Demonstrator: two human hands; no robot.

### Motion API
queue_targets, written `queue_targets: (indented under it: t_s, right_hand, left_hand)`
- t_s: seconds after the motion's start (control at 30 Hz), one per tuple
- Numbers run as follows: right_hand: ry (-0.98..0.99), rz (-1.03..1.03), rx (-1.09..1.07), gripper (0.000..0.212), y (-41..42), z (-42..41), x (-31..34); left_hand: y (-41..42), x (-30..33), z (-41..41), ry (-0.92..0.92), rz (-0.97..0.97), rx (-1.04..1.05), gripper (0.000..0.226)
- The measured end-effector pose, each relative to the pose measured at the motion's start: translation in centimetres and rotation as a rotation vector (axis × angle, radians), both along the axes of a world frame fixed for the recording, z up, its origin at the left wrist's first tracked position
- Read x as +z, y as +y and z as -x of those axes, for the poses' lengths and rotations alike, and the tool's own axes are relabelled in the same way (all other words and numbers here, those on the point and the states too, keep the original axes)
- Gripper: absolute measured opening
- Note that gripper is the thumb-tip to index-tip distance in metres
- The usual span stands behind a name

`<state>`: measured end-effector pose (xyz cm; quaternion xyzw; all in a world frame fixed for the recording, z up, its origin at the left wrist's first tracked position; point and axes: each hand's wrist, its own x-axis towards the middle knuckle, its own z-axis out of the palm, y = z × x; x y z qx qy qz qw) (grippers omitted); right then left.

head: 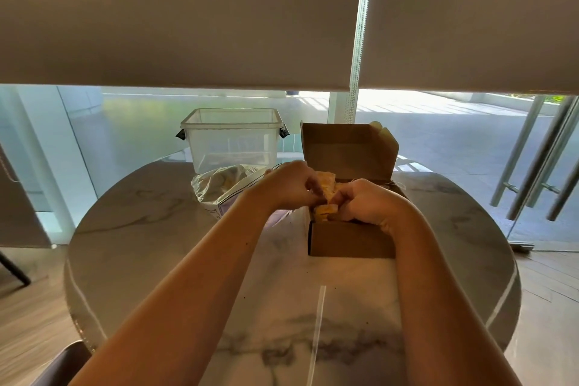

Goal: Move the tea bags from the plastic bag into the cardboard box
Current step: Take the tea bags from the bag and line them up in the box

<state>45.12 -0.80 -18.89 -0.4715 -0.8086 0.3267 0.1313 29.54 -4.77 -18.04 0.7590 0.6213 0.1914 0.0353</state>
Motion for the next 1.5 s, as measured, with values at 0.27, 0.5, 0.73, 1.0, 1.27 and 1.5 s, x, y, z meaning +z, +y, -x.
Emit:
queue_targets:
  t_s: [0.27,0.5,0.73,1.0,1.27,1.5]
  right_hand:
    - [0.196,0.035,-0.194,0.028,0.5,-1.0,-0.1]
    - [0.089,-0.068,-0.248,0.025,0.6,1.5,-0.6]
    - [0.116,-0.117,-0.268,0.027,1.3,1.8,-1.1]
    - [0.008,-0.118,-0.188,0.033,1.8,3.5,-1.3]
    - [0.245,-0.208,-0.180,0.038,0.2,2.9,-0.1]
    - [0.270,-0.217,-0.192,0.046,-0.3,2.7,0.0]
  left_hand:
    - [-3.9,0.3,2.4,-0.111,-0.286,0.094,0.020]
    - [-5.7,-2.5,4.0,-0.229,-0.336,0.164,0.035]
    - [-7.0,-2.8,5.5,-0.533,-0.349,0.171,0.046]
    - [-7.2,-3.1,5.8,-0.638,-0.350,0.213,0.039]
    - [-7.1,-3.3,6.0,-0.682,-0.383,0.163,0.060]
    - [-7.2,-3.3,5.8,-0.681,-0.435,0.162,0.062]
